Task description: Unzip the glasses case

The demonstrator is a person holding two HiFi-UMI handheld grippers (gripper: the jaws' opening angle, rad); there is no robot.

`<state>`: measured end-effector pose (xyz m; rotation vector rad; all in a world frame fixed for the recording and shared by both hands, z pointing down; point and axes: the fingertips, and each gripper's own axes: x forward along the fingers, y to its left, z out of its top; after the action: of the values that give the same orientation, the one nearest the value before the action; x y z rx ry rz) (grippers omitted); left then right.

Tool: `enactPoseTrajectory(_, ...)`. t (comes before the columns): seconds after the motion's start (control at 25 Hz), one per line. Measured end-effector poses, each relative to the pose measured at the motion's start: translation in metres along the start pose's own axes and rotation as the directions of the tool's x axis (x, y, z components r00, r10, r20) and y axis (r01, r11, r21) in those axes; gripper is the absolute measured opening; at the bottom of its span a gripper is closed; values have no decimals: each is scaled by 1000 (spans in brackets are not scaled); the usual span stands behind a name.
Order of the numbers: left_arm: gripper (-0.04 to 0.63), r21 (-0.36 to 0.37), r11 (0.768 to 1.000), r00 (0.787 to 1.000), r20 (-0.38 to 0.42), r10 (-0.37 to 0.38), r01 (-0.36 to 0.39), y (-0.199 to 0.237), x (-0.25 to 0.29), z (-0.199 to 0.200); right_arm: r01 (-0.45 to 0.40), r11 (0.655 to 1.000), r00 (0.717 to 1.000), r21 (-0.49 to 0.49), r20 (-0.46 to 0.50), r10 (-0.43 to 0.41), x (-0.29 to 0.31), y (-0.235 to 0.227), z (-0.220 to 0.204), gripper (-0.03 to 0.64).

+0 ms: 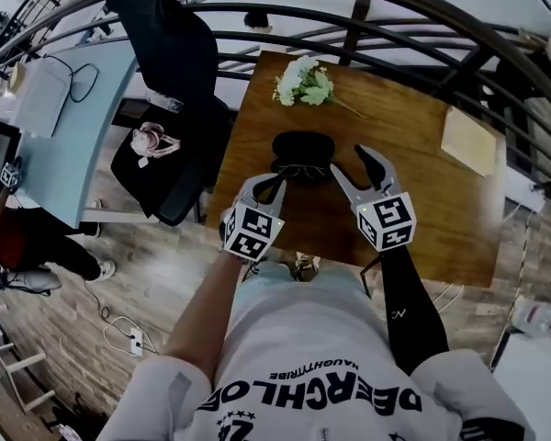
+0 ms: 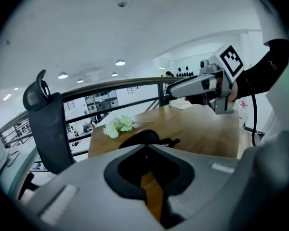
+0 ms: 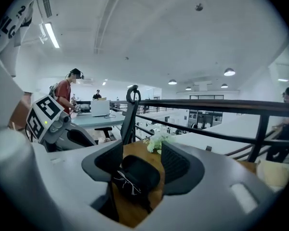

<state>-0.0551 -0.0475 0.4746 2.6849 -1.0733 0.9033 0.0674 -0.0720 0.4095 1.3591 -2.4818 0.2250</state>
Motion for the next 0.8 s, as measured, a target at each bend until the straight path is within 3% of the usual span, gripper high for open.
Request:
enactPoseTrajectory(0.2, 21, 28, 999, 990, 137, 43, -47, 27, -53, 50, 112, 991, 993, -75, 40, -109, -28, 21, 38, 276)
enactPoseTrajectory(0.36, 21, 25, 997, 969, 238, 65, -73, 42, -99, 85, 176, 983, 982, -62, 78, -171, -52, 42, 61, 278)
enactPoseTrajectory(0.8, 21, 29, 996, 918, 391, 70, -88, 40, -186, 132, 264, 963, 958, -45, 124, -257, -106, 89, 91, 284)
